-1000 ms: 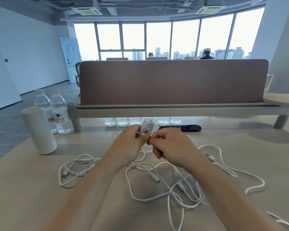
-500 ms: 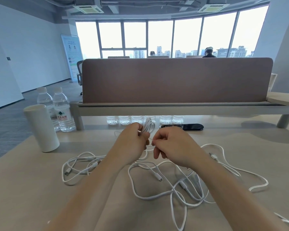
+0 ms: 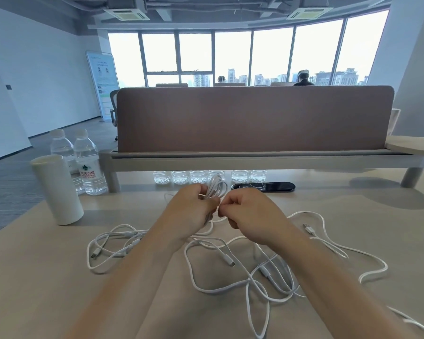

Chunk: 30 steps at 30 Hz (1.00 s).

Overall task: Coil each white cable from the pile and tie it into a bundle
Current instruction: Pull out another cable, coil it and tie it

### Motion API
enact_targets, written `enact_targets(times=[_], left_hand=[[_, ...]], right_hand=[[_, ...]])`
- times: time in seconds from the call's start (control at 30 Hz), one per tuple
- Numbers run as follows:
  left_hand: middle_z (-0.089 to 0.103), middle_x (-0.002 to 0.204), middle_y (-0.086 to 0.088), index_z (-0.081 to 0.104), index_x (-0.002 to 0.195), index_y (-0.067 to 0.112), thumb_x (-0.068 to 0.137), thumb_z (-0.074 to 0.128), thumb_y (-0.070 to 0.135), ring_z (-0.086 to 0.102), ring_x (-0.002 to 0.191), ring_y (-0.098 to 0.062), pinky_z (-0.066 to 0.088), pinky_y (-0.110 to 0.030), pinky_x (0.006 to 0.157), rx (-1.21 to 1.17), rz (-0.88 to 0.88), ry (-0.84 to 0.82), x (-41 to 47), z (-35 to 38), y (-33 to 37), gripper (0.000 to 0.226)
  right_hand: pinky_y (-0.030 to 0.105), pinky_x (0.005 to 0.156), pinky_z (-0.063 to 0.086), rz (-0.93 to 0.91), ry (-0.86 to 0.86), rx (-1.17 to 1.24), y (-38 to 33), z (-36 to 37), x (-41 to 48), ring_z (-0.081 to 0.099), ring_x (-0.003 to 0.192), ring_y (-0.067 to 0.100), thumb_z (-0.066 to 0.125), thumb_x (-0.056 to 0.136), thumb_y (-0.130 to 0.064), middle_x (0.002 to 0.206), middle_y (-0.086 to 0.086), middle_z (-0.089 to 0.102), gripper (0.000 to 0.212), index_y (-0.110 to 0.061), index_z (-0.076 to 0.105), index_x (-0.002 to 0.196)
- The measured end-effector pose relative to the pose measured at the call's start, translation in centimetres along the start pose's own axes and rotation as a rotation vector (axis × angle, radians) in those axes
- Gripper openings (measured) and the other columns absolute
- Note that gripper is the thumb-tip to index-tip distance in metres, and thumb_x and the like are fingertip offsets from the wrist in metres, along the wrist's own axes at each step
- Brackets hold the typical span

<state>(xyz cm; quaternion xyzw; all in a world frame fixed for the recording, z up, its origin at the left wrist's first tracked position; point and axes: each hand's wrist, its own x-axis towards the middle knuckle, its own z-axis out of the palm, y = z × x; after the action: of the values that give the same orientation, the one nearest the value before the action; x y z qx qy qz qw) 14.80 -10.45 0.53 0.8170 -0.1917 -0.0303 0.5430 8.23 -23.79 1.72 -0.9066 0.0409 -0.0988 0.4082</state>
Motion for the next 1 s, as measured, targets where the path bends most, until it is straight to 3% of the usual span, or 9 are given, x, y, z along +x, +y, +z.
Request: enact_targets(times=[0.27,0.53,0.67,0.8,0.93,1.0], left_hand=[[0.072,0.077,-0.008,0.062,0.107,0.011,0.098,0.061,0.017,0.058,0.060,-0.015,0.045,-0.024,0.058,0.011,0.023,0.063,0.0,-0.3,-0.1,0.011],[0.071,0.076,0.004,0.063,0.100,0.016,0.102,0.055,0.026,0.057,0.052,0.000,0.046,-0.021,0.057,0.133,0.088,0.069,0.1,-0.4,0.1,0.013],[0.071,0.076,0.003,0.064,0.094,0.015,0.101,0.056,0.025,0.060,0.057,-0.007,0.046,-0.023,0.058,0.149,0.063,0.035,-0.2,-0.3,0.3,0.015],[0.072,0.071,-0.010,0.069,0.081,0.009,0.096,0.055,0.014,0.058,0.054,-0.014,0.042,-0.027,0.058,0.131,0.027,-0.015,-0.5,0.4,0.6,0.022],[0.067,0.064,-0.013,0.072,0.074,0.005,0.086,0.055,0.004,0.054,0.055,-0.021,0.042,-0.034,0.061,0.020,-0.048,-0.036,-1.3,0.6,1.1,0.021],[0.068,0.067,-0.016,0.075,0.075,0.008,0.077,0.056,0.005,0.057,0.060,-0.022,0.050,-0.043,0.065,-0.040,-0.090,-0.038,-2.0,0.1,1.3,0.019]], right_hand=[[0.026,0.051,0.034,0.000,0.000,0.130,-0.5,-0.6,-0.6,0.038,0.039,0.005,0.061,0.087,-0.012,0.043,-0.008,0.050,0.018,-0.011,0.068,0.071],[0.025,0.056,0.039,-0.057,-0.011,0.044,0.2,-1.2,-0.2,0.043,0.043,0.005,0.059,0.094,-0.018,0.047,-0.007,0.056,0.020,-0.016,0.069,0.077],[0.029,0.067,0.051,-0.082,-0.037,-0.181,0.6,-0.8,0.1,0.061,0.062,0.008,0.056,0.096,-0.025,0.068,-0.010,0.072,0.022,-0.024,0.071,0.080],[0.035,0.075,0.052,-0.103,0.043,-0.329,0.7,-0.5,0.3,0.062,0.082,0.012,0.058,0.094,-0.031,0.085,-0.009,0.072,0.013,-0.028,0.070,0.089],[0.035,0.073,0.051,-0.114,0.085,-0.350,0.8,-0.3,0.3,0.061,0.078,0.012,0.060,0.093,-0.029,0.078,-0.010,0.072,0.011,-0.026,0.063,0.083],[0.034,0.071,0.051,-0.114,0.066,-0.315,0.7,-0.4,0.3,0.061,0.073,0.010,0.062,0.093,-0.029,0.073,-0.010,0.071,0.015,-0.026,0.063,0.079]])
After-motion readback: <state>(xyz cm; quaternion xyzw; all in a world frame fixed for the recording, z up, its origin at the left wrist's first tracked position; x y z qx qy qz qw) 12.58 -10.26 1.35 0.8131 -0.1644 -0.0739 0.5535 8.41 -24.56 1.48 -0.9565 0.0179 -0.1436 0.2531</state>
